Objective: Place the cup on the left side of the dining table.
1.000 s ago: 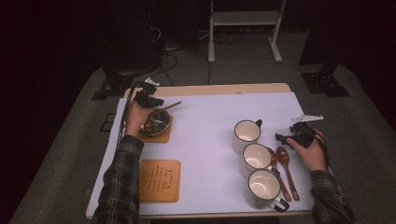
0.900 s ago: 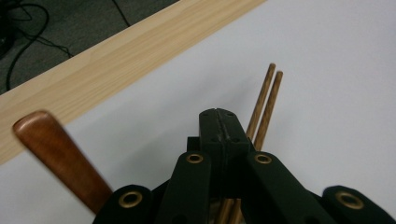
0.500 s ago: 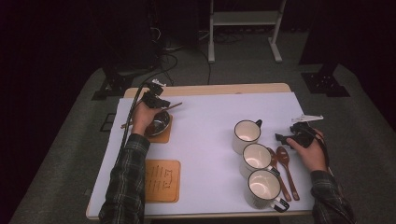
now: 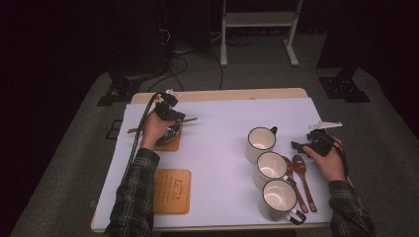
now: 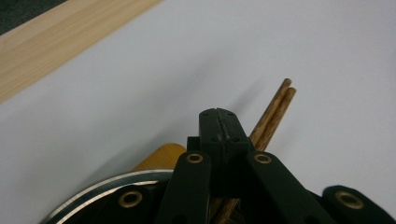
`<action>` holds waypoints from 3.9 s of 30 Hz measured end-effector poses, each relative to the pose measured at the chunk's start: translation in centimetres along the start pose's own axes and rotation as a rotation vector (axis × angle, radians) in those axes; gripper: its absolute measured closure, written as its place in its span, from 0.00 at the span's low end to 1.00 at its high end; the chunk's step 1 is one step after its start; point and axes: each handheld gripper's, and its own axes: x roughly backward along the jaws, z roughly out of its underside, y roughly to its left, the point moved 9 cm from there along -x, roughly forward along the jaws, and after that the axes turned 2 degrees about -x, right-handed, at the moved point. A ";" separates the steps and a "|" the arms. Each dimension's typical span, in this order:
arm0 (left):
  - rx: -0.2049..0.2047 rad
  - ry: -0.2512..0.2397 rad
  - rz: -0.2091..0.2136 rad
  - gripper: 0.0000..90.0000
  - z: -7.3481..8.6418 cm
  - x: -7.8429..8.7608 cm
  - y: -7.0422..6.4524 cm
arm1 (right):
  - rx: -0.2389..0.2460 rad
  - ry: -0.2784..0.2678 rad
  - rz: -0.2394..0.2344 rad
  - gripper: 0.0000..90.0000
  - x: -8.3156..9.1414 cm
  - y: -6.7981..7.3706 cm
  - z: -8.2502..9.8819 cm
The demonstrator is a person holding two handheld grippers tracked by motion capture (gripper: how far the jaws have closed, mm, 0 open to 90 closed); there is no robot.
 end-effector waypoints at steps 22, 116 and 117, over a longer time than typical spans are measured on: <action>-0.014 -0.038 0.046 1.00 1.5 1.6 -2.1 | 0.000 0.000 0.000 0.22 0.0 0.0 0.0; -0.286 -0.028 0.156 0.00 9.5 -0.4 -21.4 | -0.017 -0.081 -0.104 0.45 2.0 2.7 -2.6; -0.286 -0.028 0.156 0.00 9.5 -0.4 -21.4 | -0.012 -0.085 -0.110 0.45 2.1 3.0 -2.8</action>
